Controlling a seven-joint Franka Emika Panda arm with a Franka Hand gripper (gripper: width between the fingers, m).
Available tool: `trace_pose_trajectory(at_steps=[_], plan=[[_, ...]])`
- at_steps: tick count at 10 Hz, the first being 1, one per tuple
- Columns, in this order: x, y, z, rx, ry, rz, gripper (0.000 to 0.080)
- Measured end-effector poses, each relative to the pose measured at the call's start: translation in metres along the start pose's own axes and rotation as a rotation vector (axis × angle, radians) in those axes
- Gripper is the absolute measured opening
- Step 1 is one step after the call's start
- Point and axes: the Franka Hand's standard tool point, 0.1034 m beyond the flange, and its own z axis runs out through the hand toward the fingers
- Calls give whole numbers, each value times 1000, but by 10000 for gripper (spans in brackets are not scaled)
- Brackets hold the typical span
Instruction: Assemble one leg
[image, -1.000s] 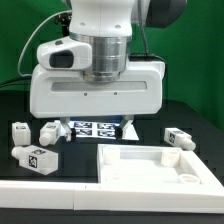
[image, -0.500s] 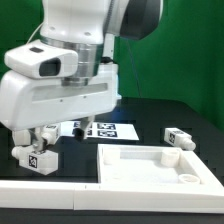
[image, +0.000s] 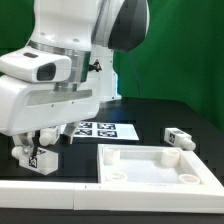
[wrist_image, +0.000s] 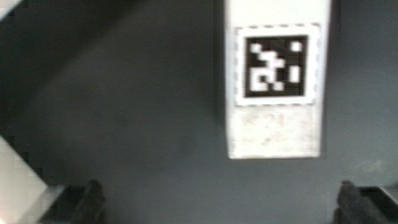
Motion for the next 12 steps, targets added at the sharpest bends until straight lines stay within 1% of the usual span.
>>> trace_pose_trajectory(at_steps=[1,2,3,4,5,6,7,8,9,10,11,12], plan=[[-2,1,1,0,0,2,649],[-7,-2,3,4,-44,53,649],[-10,-8,3,5,-141,91,649],[-7,-9,-1,6,-199,139,649],[-2,-14,-4,19,-254,159,649],[2,-18,-1,36,-290,152,649],[2,-24,0,65,-355,157,649],[5,-28,2,88,-404,153,649],[6,-29,5,104,-438,146,649],[-6,-26,10,121,-526,123,649],[-10,-24,15,122,-591,104,649],[-10,-23,18,121,-613,95,649]])
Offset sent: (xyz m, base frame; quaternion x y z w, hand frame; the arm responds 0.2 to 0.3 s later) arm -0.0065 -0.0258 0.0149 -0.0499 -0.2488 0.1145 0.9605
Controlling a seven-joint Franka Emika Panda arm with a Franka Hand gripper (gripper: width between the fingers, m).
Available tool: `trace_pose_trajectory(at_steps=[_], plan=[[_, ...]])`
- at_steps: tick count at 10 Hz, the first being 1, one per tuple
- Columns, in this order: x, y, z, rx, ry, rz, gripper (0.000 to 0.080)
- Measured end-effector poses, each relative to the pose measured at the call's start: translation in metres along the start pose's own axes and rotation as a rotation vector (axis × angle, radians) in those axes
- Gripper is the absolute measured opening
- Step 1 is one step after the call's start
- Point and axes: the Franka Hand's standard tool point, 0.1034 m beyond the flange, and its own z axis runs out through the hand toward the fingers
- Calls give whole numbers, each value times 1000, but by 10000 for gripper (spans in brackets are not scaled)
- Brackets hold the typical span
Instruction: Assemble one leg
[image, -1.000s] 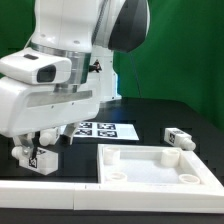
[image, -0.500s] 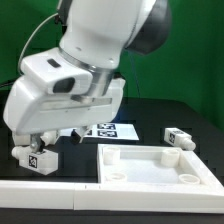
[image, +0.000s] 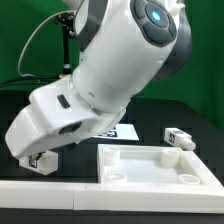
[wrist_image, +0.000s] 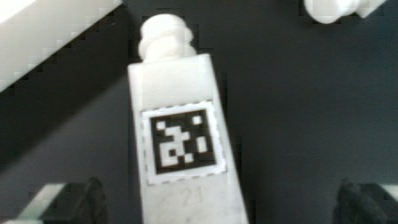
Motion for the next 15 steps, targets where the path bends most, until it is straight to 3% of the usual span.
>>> trace_pose_trajectory(at_steps=[1,3,6,7,9,10,11,15], plan=[[-6,-3,5,-1,-75,5,649],[-3,-11,11,22,-159,8,649],[-1,-8,12,20,-156,-4,649],[-7,1,12,13,-150,-28,649],[-8,15,10,-44,-90,-26,649],[-12,15,15,-61,-59,-23,649],[-15,11,17,-45,-75,-10,649],[-14,12,19,-47,-77,-9,649]])
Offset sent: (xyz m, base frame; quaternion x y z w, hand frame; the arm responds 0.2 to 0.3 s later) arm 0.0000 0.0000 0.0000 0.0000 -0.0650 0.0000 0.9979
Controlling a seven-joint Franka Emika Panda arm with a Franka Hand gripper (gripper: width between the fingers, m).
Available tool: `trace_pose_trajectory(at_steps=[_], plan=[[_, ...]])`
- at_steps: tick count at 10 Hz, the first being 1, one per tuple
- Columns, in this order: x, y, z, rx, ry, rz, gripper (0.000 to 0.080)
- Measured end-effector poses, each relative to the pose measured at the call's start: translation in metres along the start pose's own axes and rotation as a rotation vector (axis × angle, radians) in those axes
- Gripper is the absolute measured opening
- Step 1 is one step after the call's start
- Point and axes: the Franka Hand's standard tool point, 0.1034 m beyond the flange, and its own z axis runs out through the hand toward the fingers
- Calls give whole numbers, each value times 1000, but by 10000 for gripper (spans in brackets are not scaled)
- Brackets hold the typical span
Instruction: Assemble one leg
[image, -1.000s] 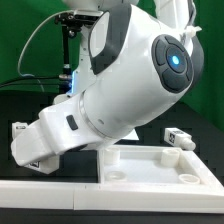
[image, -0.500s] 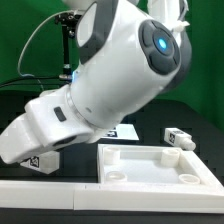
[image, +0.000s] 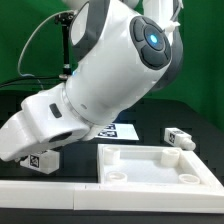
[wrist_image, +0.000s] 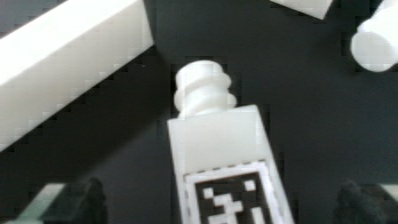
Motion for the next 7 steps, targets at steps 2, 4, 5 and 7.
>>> trace_pose_trajectory(at_steps=[2,4,5,7], plan=[[4,5,2,-8,-36,61,649],[16,4,0,-26,-34,77,649],[16,4,0,-25,-35,77,649],[16,4,1,-24,-35,77,649]])
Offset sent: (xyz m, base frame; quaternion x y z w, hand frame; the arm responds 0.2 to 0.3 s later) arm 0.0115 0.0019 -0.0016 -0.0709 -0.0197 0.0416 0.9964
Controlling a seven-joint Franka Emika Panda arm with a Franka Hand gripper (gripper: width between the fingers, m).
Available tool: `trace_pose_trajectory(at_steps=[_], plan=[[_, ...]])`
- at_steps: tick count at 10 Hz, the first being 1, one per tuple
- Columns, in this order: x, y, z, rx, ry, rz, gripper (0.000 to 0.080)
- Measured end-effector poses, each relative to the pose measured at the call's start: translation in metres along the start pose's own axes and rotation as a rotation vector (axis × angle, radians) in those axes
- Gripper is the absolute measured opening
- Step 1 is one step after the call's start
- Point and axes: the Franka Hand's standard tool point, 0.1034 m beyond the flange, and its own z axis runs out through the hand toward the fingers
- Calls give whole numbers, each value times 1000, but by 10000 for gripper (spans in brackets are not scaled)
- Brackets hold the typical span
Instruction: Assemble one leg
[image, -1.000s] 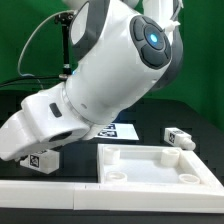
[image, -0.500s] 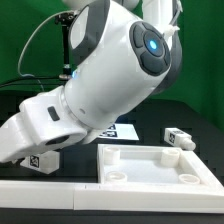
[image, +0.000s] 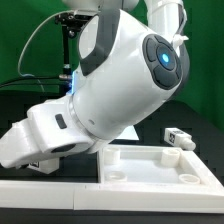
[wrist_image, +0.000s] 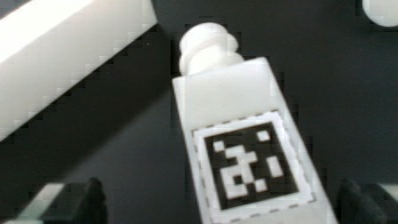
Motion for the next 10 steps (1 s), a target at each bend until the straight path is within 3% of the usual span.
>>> trace_pose_trajectory(at_steps=[2,3,4,6,8,10], plan=[[0,0,0,0,0,0,369],[0,0,0,0,0,0,369],[0,0,0,0,0,0,284],[0,-1,-2,1,0,2,284],[-13,-12,-43,75,-51,117,284],[-13,-23,-82,94,-6,230,284]])
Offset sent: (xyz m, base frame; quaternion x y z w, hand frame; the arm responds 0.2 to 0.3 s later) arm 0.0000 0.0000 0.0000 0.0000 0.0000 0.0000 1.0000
